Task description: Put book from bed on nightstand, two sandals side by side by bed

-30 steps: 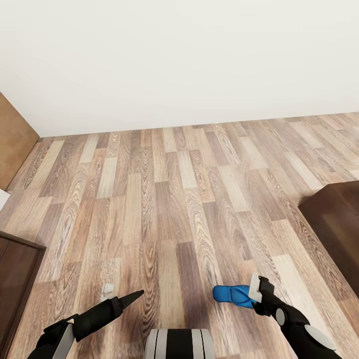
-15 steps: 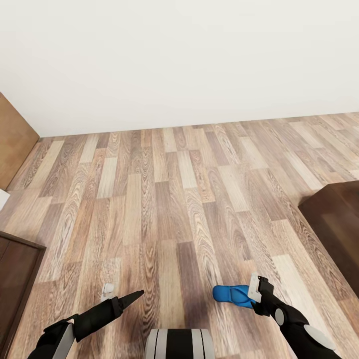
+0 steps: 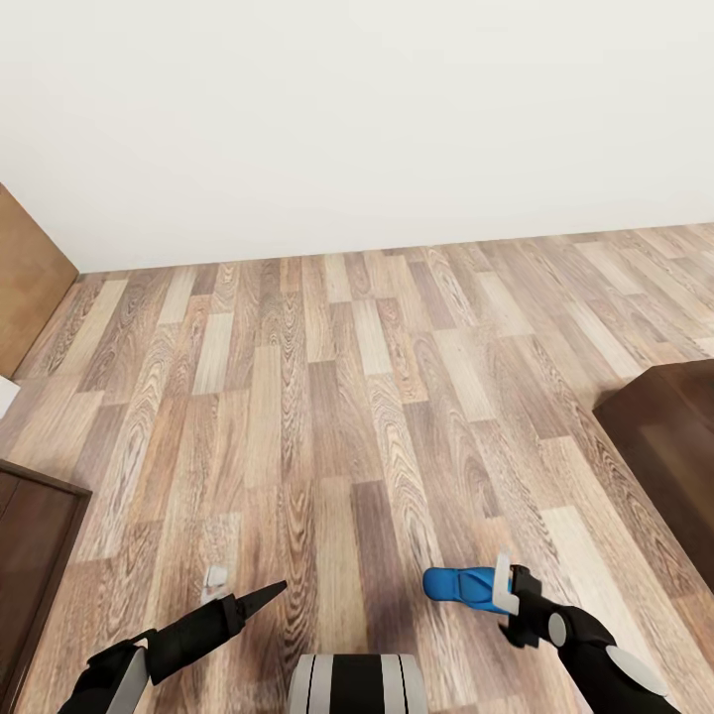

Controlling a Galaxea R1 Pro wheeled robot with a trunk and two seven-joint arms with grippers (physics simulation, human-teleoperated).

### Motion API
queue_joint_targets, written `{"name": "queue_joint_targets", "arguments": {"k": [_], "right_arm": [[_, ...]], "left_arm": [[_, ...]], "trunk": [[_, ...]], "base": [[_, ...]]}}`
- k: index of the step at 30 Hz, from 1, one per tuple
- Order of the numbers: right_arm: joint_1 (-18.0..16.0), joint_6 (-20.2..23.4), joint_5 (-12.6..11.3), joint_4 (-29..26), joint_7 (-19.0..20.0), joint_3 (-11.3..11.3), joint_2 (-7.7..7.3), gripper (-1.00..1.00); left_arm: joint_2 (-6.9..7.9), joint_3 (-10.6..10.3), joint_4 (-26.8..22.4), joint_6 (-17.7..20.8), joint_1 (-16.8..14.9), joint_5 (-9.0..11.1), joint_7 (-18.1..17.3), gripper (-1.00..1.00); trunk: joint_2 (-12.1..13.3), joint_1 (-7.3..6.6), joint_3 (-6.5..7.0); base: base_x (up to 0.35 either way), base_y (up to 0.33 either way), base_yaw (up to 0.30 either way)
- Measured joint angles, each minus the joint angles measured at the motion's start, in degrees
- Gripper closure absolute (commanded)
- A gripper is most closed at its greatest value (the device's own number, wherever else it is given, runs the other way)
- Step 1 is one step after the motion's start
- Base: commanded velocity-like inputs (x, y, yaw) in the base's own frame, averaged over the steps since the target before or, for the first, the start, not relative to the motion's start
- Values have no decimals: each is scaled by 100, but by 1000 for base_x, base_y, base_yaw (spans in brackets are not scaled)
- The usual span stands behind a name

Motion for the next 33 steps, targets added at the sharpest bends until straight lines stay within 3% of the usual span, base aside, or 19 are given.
{"name": "queue_joint_targets", "arguments": {"k": [15, 33], "right_arm": [[0, -17, 1, 6, 29, 3, 5, -100], [0, -18, 0, 6, 29, 1, 5, -100]], "left_arm": [[0, 1, 4, -8, 0, 0, 0, -100], [-6, 0, 3, -9, 1, -4, 0, -100]], "trunk": [[0, 0, 0], [0, -1, 0]], "base": [[5, 0, 0], [124, 16, 0]]}}
